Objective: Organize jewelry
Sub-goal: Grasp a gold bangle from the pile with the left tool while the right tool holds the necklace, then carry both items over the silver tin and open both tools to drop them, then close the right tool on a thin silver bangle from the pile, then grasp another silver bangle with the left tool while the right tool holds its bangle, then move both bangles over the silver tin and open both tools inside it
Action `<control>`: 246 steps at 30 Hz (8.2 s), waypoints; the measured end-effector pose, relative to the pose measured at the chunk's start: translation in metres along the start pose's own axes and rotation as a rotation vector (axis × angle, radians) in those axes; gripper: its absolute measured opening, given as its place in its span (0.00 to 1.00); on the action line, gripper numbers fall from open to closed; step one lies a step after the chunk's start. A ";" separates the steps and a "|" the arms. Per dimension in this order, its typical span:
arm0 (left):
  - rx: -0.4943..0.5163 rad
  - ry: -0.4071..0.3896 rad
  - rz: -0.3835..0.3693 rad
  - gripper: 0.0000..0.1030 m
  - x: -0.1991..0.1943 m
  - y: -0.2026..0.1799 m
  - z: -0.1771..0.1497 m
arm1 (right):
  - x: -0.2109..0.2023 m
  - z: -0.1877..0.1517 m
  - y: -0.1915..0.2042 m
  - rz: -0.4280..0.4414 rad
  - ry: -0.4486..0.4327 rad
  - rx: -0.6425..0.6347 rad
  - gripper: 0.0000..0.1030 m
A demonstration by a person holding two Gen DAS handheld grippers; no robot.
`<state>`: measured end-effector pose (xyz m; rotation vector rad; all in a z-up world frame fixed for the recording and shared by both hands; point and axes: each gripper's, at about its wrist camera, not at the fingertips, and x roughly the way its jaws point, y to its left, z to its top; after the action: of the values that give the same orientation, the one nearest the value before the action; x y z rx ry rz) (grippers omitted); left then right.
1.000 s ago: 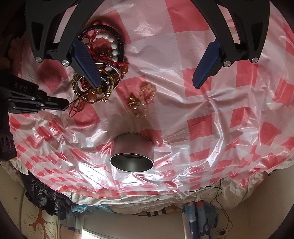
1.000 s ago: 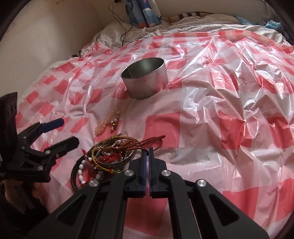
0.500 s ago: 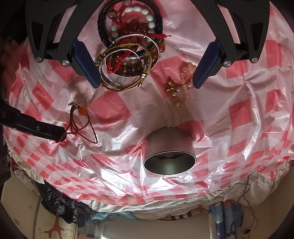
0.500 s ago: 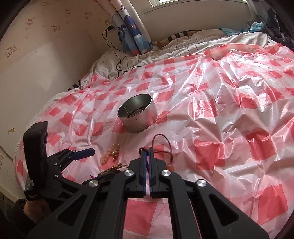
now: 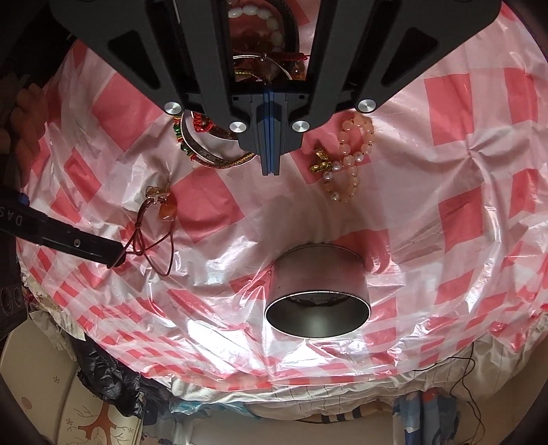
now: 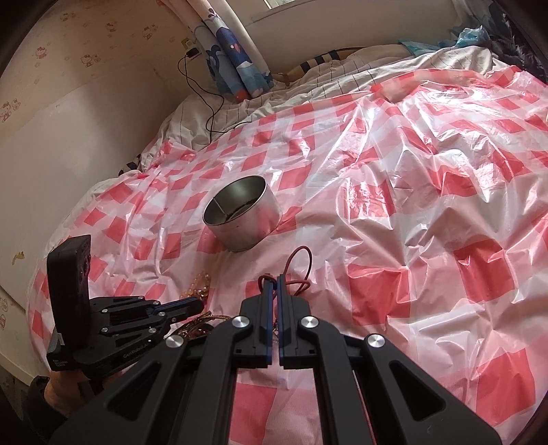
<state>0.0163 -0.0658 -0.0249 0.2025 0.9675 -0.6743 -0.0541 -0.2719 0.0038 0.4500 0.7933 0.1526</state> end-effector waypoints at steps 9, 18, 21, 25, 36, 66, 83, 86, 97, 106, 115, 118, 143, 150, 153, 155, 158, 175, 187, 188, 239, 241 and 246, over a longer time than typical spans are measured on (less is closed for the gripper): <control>-0.018 0.020 -0.030 0.57 -0.006 0.005 -0.001 | 0.001 -0.003 0.001 0.001 0.008 0.001 0.03; 0.018 0.064 -0.060 0.00 0.000 -0.003 -0.008 | 0.002 -0.005 0.001 0.002 0.018 0.012 0.03; 0.002 0.025 -0.079 0.00 -0.010 -0.001 -0.008 | 0.001 -0.005 0.000 0.004 0.012 0.019 0.03; -0.045 -0.030 -0.106 0.00 -0.025 0.010 -0.004 | -0.001 -0.005 0.000 0.007 0.008 0.022 0.03; -0.008 0.035 -0.076 0.46 0.001 -0.001 -0.007 | 0.000 -0.006 0.001 0.005 0.018 0.025 0.03; -0.234 -0.342 -0.132 0.07 -0.063 0.049 0.082 | -0.005 0.089 0.055 0.235 -0.191 0.060 0.03; -0.356 -0.254 -0.021 0.54 -0.012 0.109 0.103 | 0.125 0.102 0.045 0.137 0.039 0.018 0.05; -0.359 -0.262 0.002 0.57 -0.033 0.109 0.088 | 0.107 0.101 0.033 0.122 -0.001 0.074 0.36; -0.218 -0.100 0.029 0.64 -0.054 0.058 0.002 | 0.006 0.060 0.003 0.048 -0.035 0.190 0.62; -0.239 -0.037 -0.060 0.65 -0.052 0.043 -0.022 | 0.033 -0.010 0.029 0.187 0.281 0.137 0.62; -0.357 -0.045 -0.056 0.71 -0.053 0.065 -0.019 | 0.065 -0.033 0.031 0.181 0.393 0.164 0.62; -0.343 -0.042 -0.051 0.72 -0.054 0.064 -0.018 | 0.075 -0.034 0.028 0.203 0.402 0.199 0.62; -0.340 0.136 -0.191 0.72 -0.002 0.040 -0.022 | 0.053 0.000 -0.014 0.131 0.196 0.289 0.09; -0.365 0.148 -0.219 0.51 0.007 0.037 -0.019 | 0.056 -0.002 -0.027 0.116 0.212 0.316 0.10; -0.353 0.150 -0.201 0.36 0.009 0.038 -0.018 | 0.058 -0.003 -0.027 0.108 0.219 0.319 0.10; -0.340 0.154 -0.197 0.26 0.009 0.038 -0.017 | 0.061 -0.004 -0.027 0.102 0.229 0.326 0.10; -0.327 0.139 -0.188 0.13 0.005 0.040 -0.016 | 0.064 -0.005 -0.028 0.095 0.244 0.335 0.10; -0.298 0.112 -0.216 0.06 0.002 0.037 -0.014 | 0.064 -0.006 -0.010 0.015 0.212 0.181 0.06; -0.386 -0.003 -0.318 0.06 -0.028 0.061 -0.003 | 0.040 0.010 -0.012 0.062 0.119 0.214 0.06; -0.388 -0.010 -0.314 0.06 -0.030 0.063 -0.001 | 0.039 0.011 -0.013 0.067 0.115 0.217 0.06; -0.488 -0.155 -0.021 0.40 -0.006 0.104 0.074 | 0.116 0.102 0.034 -0.047 0.060 0.029 0.27; -0.459 -0.123 0.000 0.43 -0.010 0.102 0.060 | 0.103 0.105 0.033 -0.036 0.039 0.034 0.28; -0.385 -0.025 0.024 0.44 -0.006 0.094 0.028 | 0.077 0.103 0.035 -0.007 0.024 0.032 0.39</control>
<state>0.0908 -0.0017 -0.0163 -0.1337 1.0496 -0.4560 0.0745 -0.2522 0.0321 0.4760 0.8212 0.1395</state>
